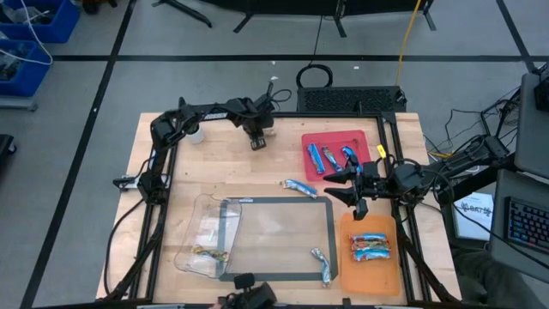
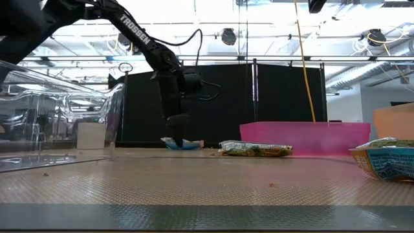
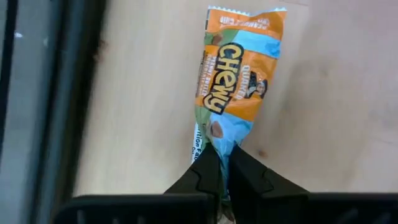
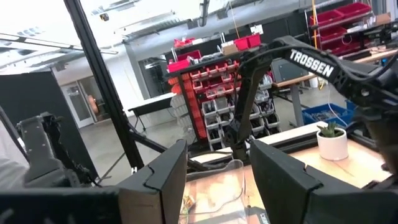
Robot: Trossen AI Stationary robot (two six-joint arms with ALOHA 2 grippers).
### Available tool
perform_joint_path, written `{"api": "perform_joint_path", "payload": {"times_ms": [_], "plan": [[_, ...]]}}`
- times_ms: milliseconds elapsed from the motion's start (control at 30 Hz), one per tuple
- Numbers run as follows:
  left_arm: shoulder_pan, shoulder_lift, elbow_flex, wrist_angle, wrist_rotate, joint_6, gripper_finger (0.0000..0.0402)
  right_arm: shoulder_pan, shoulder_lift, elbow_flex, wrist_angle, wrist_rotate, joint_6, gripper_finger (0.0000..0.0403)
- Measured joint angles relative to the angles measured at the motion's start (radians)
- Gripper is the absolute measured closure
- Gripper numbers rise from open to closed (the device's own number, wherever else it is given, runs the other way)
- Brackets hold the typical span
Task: Pick and place Granola Bars by type
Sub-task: Put the yellow granola bar into the transparent bin
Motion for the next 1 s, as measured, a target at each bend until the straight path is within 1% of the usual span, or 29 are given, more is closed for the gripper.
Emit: {"api": "perform_joint_path", "payload": {"times_ms": [67,167,233,367,533,633,767,1000], "plan": [[-0.019,-0.009,-0.002,-0.005,-0.040,0.016,0.0380,0.000,0.000,0.000,0.009,0.000,-0.017,0.0236],[-0.045,-0.038,-0.004,0.000,-0.087,0.051,0.0391,0.000,0.000,0.000,0.011,0.000,-0.024,0.0236],[-0.059,-0.063,-0.003,0.002,-0.107,0.067,0.0390,0.000,0.000,0.000,0.007,0.000,-0.024,0.0236],[-0.088,-0.103,-0.003,0.008,-0.180,0.102,0.0389,0.000,0.000,0.000,0.007,0.000,-0.044,0.0236],[-0.115,-0.183,-0.003,0.006,-0.224,0.129,0.0392,0.000,-0.001,0.000,0.011,0.000,-0.051,0.0236],[-0.130,-0.245,-0.003,-0.018,-0.267,0.135,0.0392,0.000,-0.001,0.000,0.006,0.000,-0.051,0.0236],[-0.168,-0.366,-0.001,-0.066,-0.258,0.139,0.0392,0.000,-0.001,0.000,-0.001,0.000,-0.052,0.0236],[-0.233,-0.559,-0.001,-0.156,-0.262,0.124,0.0392,-0.001,-0.001,0.000,0.008,0.000,-0.107,0.0236]]}}
